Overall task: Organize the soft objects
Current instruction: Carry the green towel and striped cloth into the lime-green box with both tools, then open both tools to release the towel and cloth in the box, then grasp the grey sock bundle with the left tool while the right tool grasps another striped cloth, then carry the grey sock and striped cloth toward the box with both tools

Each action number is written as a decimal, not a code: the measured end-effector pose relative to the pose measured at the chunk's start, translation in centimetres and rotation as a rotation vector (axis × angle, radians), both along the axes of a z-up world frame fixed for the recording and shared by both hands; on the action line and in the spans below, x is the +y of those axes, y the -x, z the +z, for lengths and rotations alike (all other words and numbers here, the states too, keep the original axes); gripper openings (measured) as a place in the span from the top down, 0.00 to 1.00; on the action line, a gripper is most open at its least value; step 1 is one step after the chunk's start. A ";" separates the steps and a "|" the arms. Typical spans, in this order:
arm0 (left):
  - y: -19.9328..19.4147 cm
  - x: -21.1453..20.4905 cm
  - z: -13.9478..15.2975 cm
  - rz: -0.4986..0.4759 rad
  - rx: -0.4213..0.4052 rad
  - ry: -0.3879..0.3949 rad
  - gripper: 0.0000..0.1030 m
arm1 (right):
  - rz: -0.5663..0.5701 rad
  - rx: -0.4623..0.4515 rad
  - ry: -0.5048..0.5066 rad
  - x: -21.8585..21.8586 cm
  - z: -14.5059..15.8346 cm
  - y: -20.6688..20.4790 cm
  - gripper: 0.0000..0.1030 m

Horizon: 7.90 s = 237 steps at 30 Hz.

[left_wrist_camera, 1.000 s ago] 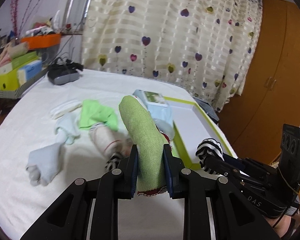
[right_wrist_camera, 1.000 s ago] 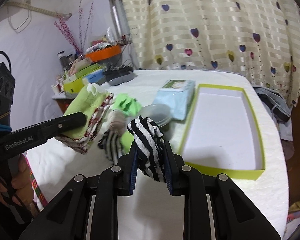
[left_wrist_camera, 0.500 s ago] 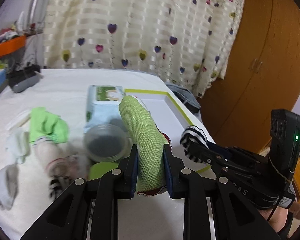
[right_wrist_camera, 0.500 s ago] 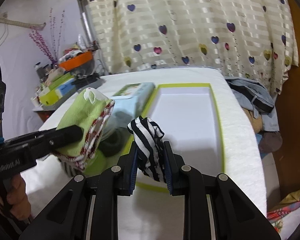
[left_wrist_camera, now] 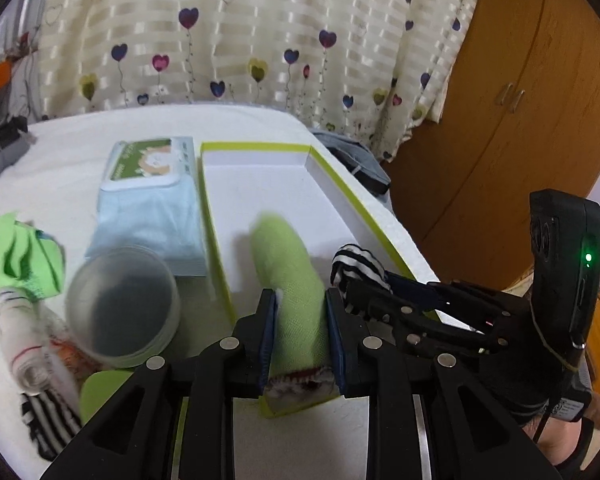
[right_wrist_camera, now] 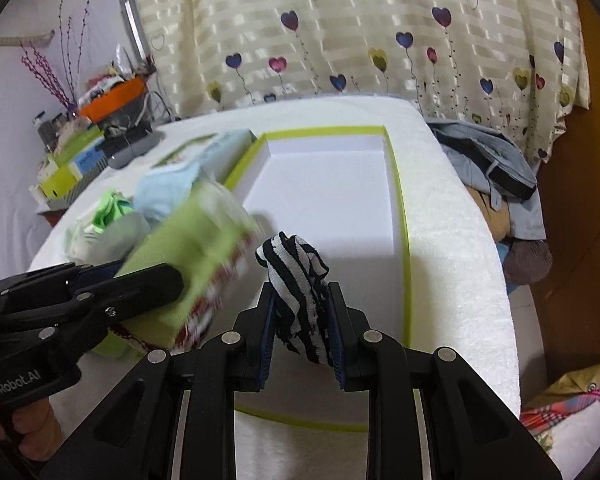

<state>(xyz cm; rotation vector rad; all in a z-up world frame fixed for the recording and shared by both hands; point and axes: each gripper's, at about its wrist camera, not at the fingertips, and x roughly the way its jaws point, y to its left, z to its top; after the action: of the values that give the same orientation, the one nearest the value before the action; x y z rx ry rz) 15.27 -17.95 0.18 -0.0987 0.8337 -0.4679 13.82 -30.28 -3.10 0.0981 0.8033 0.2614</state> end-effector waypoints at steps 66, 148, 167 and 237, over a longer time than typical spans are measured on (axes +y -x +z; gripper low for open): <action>12.8 12.6 2.7 0.257 -0.161 -0.089 0.68 | 0.167 -0.169 0.003 9.3 4.1 12.8 0.41; 8.8 27.0 -3.6 0.489 -0.003 -0.004 0.66 | 0.436 -0.076 0.239 25.1 -0.7 7.0 0.92; 13.0 24.9 0.9 0.485 -0.121 -0.011 0.67 | 0.421 -0.184 0.102 22.2 3.1 10.5 0.92; 10.5 3.0 2.8 -0.009 -0.116 0.007 0.67 | 0.009 -0.156 -0.068 -0.2 2.4 9.8 0.92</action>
<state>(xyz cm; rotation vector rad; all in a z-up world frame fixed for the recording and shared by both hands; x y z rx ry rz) 4.77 -14.98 3.02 -0.0733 0.7191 -0.4806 4.00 -30.51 -0.66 0.1362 0.6401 0.3009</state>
